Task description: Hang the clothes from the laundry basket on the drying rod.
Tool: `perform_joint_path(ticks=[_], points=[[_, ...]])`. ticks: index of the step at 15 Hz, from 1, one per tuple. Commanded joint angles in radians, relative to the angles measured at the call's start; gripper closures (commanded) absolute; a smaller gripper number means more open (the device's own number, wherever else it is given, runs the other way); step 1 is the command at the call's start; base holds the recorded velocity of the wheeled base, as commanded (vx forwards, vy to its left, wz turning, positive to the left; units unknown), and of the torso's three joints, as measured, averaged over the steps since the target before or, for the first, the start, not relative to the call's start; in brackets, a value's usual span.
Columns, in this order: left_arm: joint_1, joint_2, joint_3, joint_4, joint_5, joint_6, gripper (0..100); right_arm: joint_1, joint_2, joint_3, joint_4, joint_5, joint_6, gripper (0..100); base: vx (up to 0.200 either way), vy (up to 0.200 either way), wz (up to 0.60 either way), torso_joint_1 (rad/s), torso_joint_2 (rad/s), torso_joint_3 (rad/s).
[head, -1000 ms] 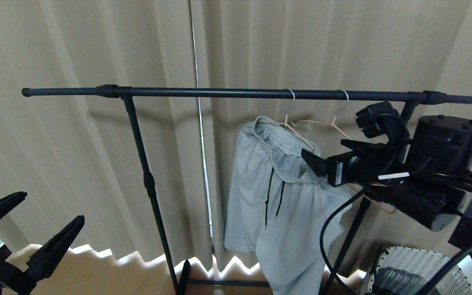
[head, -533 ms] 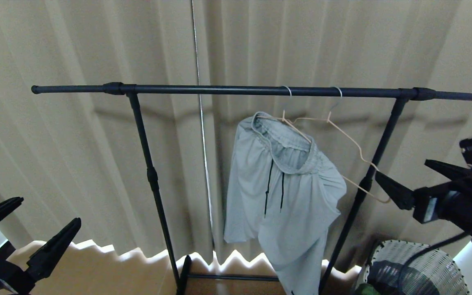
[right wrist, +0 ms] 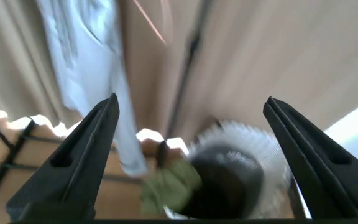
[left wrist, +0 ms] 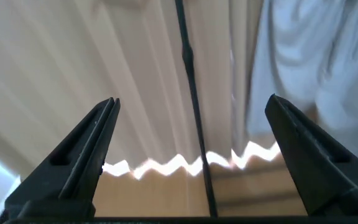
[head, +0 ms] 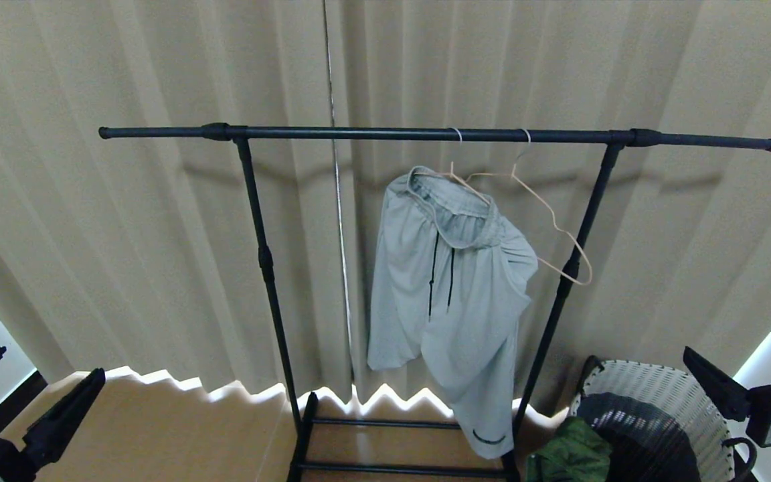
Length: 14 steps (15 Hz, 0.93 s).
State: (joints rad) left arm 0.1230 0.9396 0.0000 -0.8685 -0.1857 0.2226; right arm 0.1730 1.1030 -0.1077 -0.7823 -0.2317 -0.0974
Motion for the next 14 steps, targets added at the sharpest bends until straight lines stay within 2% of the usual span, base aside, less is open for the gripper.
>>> perform_joint_path(ticks=[1, 4, 5, 8, 9, 10, 12, 14], points=[[0.001, -0.148, 0.0, 0.207, -0.001, -0.009, 0, -0.107, -0.008, 0.075, -0.002, 0.005, 0.016, 0, 0.0, 0.0, 0.0, 0.0, 0.0, 0.0], [0.0, -0.375, 0.0, 0.465, -0.003, -0.08, 0, -0.15, -0.086, 0.108, 0.0, -0.001, 0.073, 0, 0.0, 0.0, 0.0, 0.0, 0.0, 0.0], [0.0, -0.397, 0.0, 0.488, -0.003, -0.084, 0, -0.152, -0.1, 0.108, 0.005, -0.003, 0.074, 0, 0.0, 0.0, 0.0, 0.0, 0.0, 0.0], [0.0, -0.622, 0.0, 0.695, -0.003, -0.098, 0, -0.153, -0.333, 0.108, 0.221, -0.012, 0.078, 0, 0.0, 0.0, 0.0, 0.0, 0.0, 0.0], [0.0, -0.651, 0.0, 0.718, -0.003, -0.098, 0, -0.153, -0.368, 0.108, 0.252, -0.017, 0.078, 0, 0.0, 0.0, 0.0, 0.0, 0.0, 0.0], [0.0, -0.755, 0.0, 0.798, -0.009, -0.098, 0, -0.153, -0.5, 0.108, 0.364, -0.02, 0.076, 0, 0.0, 0.0, 0.0, 0.0, 0.0, 0.0], [-0.005, -0.834, 0.0, 0.841, -0.009, -0.104, 0, -0.153, -0.721, 0.108, 0.558, -0.032, 0.074, 0, 0.0, 0.0, 0.0, 0.0, 0.0, 0.0], [-0.005, -0.835, 0.0, 0.839, -0.009, -0.106, 0, -0.152, -0.893, 0.108, 0.729, -0.028, 0.073, 0, 0.0, 0.0, 0.0, 0.0, 0.0, 0.0]])
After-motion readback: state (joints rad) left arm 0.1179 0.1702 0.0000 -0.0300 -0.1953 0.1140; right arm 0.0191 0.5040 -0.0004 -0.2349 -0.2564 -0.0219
